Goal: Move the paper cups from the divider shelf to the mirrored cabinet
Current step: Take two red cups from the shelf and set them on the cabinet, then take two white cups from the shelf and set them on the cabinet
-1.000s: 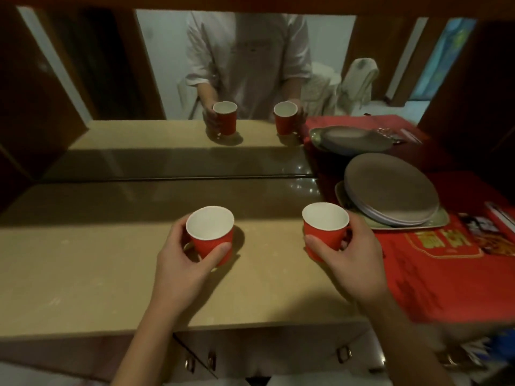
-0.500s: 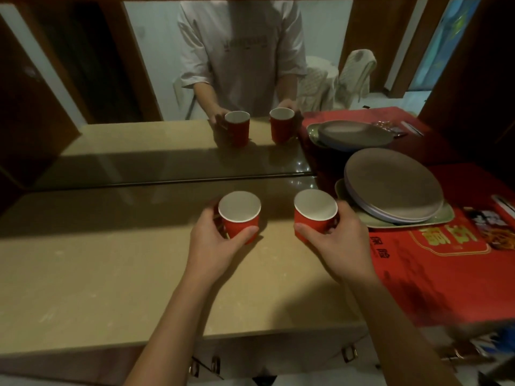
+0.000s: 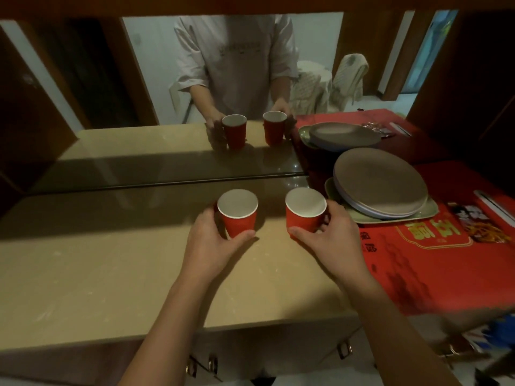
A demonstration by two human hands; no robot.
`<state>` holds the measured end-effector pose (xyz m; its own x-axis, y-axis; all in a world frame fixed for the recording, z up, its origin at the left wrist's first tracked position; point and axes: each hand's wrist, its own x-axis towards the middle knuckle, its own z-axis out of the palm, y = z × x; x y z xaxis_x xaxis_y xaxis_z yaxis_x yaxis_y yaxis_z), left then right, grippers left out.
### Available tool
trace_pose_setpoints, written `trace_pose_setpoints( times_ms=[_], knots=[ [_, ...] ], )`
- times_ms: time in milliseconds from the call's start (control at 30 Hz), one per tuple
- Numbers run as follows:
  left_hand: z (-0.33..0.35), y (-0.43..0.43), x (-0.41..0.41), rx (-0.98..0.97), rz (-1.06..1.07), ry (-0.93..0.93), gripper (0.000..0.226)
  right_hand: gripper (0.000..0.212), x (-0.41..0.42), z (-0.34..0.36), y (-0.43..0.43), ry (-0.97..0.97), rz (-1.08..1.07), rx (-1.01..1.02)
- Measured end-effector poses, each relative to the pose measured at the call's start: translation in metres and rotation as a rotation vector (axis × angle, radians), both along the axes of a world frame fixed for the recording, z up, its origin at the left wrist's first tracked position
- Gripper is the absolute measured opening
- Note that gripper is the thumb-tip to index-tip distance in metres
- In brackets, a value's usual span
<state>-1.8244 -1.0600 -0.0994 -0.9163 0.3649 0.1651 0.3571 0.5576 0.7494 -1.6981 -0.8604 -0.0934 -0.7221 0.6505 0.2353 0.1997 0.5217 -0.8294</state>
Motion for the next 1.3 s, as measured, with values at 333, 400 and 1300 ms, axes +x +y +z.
trace_pose_setpoints(
  times_ms=[333, 400, 1300],
  knots=[
    [-0.002, -0.047, 0.036, -0.558, 0.034, 0.432, 0.069, 0.056, 0.061, 0.012, 0.013, -0.327, 0.02, 0.663],
    [-0.002, -0.051, 0.046, -0.582, 0.035, 0.464, 0.064, 0.055, 0.071, 0.011, 0.012, -0.366, 0.038, 0.704],
    [0.029, 0.06, 0.228, -0.262, -0.857, 0.685, 0.063, 0.049, 0.393, 0.016, -0.103, -0.693, -0.887, 0.545]
  ],
)
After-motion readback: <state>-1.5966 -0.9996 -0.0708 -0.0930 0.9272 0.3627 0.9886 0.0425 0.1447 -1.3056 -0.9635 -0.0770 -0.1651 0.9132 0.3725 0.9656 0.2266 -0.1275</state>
